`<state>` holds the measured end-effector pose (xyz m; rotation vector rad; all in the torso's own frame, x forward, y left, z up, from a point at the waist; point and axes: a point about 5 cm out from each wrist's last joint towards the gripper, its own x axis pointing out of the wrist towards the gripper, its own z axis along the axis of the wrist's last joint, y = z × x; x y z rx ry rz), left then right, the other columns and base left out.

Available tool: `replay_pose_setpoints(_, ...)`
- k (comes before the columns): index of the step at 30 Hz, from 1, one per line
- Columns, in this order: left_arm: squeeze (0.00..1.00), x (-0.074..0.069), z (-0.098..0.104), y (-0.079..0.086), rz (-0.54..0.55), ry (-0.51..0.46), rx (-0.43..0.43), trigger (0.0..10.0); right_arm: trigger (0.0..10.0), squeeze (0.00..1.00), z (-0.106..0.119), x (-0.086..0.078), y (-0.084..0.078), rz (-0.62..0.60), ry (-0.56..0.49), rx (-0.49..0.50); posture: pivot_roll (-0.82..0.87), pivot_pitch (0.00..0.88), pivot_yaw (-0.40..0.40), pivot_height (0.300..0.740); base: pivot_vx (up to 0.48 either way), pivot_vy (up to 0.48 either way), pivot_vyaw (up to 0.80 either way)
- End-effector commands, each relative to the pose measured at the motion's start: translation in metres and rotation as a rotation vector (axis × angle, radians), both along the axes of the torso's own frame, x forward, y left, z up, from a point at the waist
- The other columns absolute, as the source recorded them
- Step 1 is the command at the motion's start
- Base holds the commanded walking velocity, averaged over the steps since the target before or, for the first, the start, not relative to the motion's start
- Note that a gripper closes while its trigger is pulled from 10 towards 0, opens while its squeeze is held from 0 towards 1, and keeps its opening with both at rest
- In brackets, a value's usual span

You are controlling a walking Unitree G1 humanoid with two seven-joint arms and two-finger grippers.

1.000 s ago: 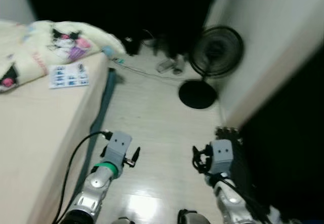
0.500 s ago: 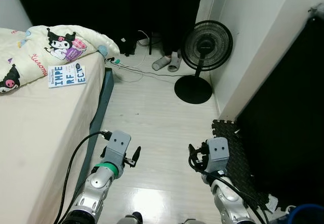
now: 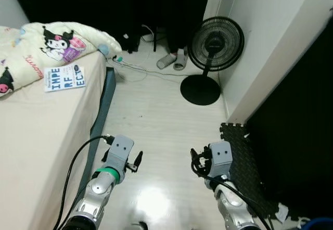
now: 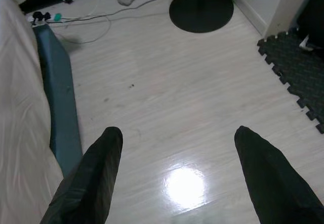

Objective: Clean up the room

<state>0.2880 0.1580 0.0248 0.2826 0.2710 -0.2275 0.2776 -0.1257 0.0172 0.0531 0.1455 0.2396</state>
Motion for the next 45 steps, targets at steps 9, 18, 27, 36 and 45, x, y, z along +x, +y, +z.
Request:
replay_pose_setpoints(9,0.0,-0.003,-0.005,-0.003,-0.008,0.017,0.003,10.0,10.0,0.0,-0.006,-0.006,-0.002,0.0,0.022,-0.003,0.02,0.079,0.043,0.731,0.472,0.0,0.0)
replay_pose_setpoints(18,0.0,-0.003,-0.006,-0.003,-0.008,0.017,0.005,10.0,10.0,0.0,-0.006,-0.006,-0.002,0.002,0.018,0.0,0.02,0.079,0.044,0.731,0.472,0.0,0.0)
replay_pose_setpoints(27,0.0,-0.005,-0.011,-0.004,-0.055,0.048,0.031,10.0,10.0,0.0,-0.009,-0.005,-0.01,-0.023,0.036,-0.047,0.02,0.077,0.038,0.731,0.469,0.0,0.0)
replay_pose_setpoints(36,0.0,0.004,-0.005,-0.013,-0.051,0.029,-0.001,10.0,10.0,0.0,-0.006,-0.002,-0.017,-0.029,0.024,-0.049,0.01,0.07,0.034,0.731,0.434,0.0,0.0)
replay_pose_setpoints(45,0.0,0.005,-0.005,-0.015,-0.064,0.036,-0.008,10.0,10.0,0.0,-0.006,-0.001,-0.015,-0.03,0.023,-0.046,0.02,0.07,0.039,0.731,0.0,0.0,0.0)
